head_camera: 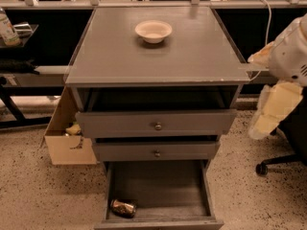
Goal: Pick orange can from bottom drawer and place on counter
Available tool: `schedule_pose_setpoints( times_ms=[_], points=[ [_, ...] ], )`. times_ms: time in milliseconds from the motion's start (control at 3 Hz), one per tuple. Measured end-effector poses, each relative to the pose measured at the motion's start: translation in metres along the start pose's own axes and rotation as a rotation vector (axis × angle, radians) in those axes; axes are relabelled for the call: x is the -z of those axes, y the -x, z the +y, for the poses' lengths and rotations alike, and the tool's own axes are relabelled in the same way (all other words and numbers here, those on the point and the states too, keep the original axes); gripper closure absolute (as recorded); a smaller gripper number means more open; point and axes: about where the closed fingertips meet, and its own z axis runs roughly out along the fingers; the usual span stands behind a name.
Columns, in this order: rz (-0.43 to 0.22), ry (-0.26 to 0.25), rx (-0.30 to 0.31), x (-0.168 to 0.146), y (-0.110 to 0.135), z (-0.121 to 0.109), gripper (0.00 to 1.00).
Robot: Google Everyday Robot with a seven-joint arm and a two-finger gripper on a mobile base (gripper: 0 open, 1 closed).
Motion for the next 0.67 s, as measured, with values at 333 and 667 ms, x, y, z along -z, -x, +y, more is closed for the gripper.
schedule_pose_setpoints(
  times_ms=[333, 667],
  points=[
    [-0.073, 0.064, 0.001, -0.036, 0.011, 0.011, 0.0],
    [-0.14, 0.144, 0.001, -0.087, 0.028, 0.031, 0.0]
  ],
)
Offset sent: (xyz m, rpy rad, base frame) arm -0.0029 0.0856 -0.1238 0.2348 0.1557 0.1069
